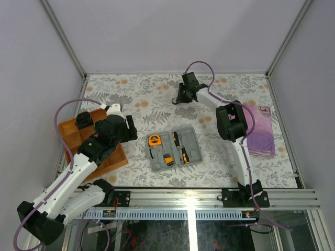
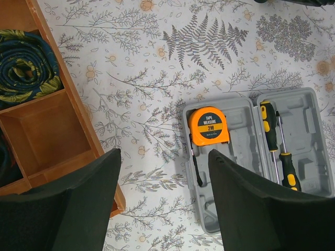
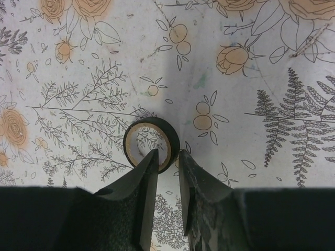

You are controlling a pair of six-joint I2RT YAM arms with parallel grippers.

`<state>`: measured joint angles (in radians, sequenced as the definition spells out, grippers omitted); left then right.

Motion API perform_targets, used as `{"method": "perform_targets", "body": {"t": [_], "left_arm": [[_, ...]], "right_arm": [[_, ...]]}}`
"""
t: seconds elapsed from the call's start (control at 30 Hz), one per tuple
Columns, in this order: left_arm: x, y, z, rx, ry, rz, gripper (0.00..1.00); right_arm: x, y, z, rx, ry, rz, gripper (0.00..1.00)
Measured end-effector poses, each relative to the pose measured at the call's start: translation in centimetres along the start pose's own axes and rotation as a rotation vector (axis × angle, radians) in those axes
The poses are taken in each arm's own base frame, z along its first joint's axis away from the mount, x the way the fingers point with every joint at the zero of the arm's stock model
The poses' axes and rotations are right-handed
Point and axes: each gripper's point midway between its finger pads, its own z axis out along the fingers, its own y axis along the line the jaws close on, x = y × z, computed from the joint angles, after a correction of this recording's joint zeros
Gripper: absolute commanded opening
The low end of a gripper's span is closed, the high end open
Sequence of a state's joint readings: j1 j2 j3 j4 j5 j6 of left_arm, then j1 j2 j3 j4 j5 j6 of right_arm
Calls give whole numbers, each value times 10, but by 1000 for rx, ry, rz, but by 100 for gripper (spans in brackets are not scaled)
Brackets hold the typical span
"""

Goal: Sort the tools into containers
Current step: Pick up the engineering item from the center of the board.

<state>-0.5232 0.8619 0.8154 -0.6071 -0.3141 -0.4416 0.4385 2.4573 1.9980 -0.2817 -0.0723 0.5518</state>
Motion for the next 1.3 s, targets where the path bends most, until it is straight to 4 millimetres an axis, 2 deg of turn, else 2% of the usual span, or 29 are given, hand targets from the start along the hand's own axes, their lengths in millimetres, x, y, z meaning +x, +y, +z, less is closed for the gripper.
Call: {"method": "perform_targets", "body": {"t": [0.93, 1.13, 1.3], "left_arm": [[1, 0, 1, -1, 4, -5, 67], [4, -1, 3, 1, 18, -1, 67], [5, -3, 3, 9, 26, 0, 67]], "right_arm": [[0, -7, -3, 32, 17, -69, 5], [1, -12, -18, 59, 15, -76, 1], [-6, -12, -45, 78, -22, -72, 0]]}}
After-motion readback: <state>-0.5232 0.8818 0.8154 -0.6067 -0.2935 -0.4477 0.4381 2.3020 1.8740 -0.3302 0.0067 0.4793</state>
